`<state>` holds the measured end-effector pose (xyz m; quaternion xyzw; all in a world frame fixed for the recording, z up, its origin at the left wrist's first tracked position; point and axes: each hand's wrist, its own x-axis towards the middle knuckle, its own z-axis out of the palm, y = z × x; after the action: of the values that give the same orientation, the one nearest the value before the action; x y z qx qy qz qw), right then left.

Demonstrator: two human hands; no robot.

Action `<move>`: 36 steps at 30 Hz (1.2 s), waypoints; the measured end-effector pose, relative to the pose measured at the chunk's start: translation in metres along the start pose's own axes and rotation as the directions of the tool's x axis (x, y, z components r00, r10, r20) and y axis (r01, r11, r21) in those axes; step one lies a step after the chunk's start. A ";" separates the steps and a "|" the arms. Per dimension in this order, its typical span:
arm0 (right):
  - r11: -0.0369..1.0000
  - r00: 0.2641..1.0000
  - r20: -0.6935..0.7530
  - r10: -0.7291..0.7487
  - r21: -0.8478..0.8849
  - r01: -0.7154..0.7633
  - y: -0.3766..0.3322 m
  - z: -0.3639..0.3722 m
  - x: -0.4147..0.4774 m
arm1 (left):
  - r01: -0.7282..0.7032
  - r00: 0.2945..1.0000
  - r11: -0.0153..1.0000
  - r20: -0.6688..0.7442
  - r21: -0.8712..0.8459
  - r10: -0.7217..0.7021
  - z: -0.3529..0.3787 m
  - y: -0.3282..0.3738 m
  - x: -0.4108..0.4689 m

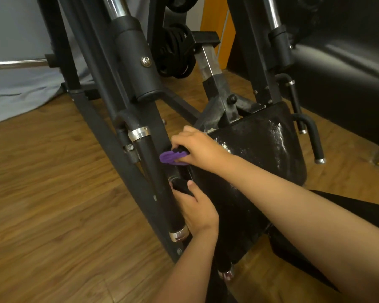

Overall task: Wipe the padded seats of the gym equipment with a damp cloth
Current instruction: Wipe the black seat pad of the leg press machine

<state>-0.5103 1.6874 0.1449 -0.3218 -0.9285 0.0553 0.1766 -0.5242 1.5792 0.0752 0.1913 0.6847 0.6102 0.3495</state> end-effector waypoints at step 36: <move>0.520 0.358 -0.378 0.854 0.654 -0.550 0.250 -0.094 -0.120 | -0.808 0.541 0.116 0.651 0.578 0.533 0.136 0.096 0.116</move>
<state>-0.2439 1.8085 0.1432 -0.6474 -0.5223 0.2057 0.5155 -0.5217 1.7720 0.1386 0.7091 0.6593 0.2493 -0.0175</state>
